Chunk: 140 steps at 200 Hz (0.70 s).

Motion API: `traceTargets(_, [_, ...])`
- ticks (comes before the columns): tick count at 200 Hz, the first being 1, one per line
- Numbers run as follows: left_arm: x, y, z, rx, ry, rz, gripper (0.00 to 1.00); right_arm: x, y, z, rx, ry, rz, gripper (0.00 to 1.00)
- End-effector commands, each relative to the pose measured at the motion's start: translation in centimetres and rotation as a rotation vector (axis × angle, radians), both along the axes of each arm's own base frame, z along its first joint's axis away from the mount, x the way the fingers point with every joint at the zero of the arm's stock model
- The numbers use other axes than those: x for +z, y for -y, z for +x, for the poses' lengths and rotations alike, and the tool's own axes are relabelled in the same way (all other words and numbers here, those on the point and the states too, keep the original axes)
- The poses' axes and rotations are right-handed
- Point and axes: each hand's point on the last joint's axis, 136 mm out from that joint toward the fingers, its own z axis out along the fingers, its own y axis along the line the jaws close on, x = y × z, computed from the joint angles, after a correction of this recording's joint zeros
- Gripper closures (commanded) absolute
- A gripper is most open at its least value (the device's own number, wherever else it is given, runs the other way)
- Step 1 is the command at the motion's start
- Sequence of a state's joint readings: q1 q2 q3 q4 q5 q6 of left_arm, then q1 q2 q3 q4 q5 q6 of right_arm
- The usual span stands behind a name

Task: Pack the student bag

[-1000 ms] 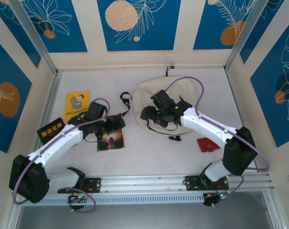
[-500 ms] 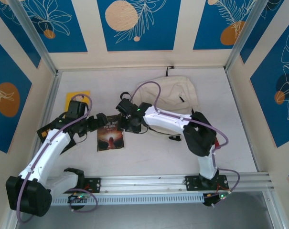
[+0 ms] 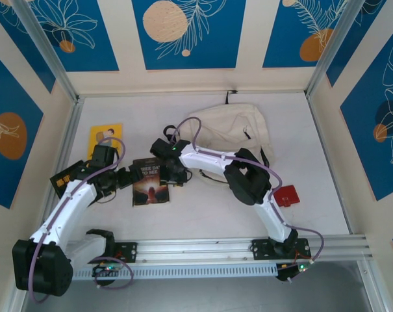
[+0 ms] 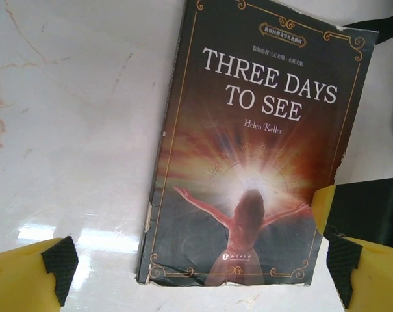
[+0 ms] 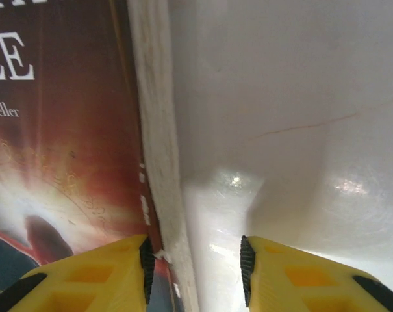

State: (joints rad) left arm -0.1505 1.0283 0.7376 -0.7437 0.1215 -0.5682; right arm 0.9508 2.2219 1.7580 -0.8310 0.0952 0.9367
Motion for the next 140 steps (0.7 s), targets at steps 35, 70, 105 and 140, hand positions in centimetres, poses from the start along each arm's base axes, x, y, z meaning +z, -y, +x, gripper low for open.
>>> traceTargets(35, [0.8,-1.8,0.2,0.034,0.034,0.077,0.00,-1.6,5.2,-3.4,0.079,-0.109,-0.207,0.61])
traceTargets(70, [0.1,-0.9,0.1,0.004,0.001,0.040,0.00,-1.4,7.3,-5.2,0.157,-0.117,-0.203,0.64])
traceTargets(105, [-0.5,1.0,0.4,-0.055,-0.027,-0.051,0.01,1.7,6.6,-4.2,0.184,-0.040,-0.131,0.67])
traceTargets(140, [-1.1,2.6,0.6,-0.097,-0.060,-0.128,0.06,2.8,5.7,-2.2,0.077,0.011,-0.100,0.66])
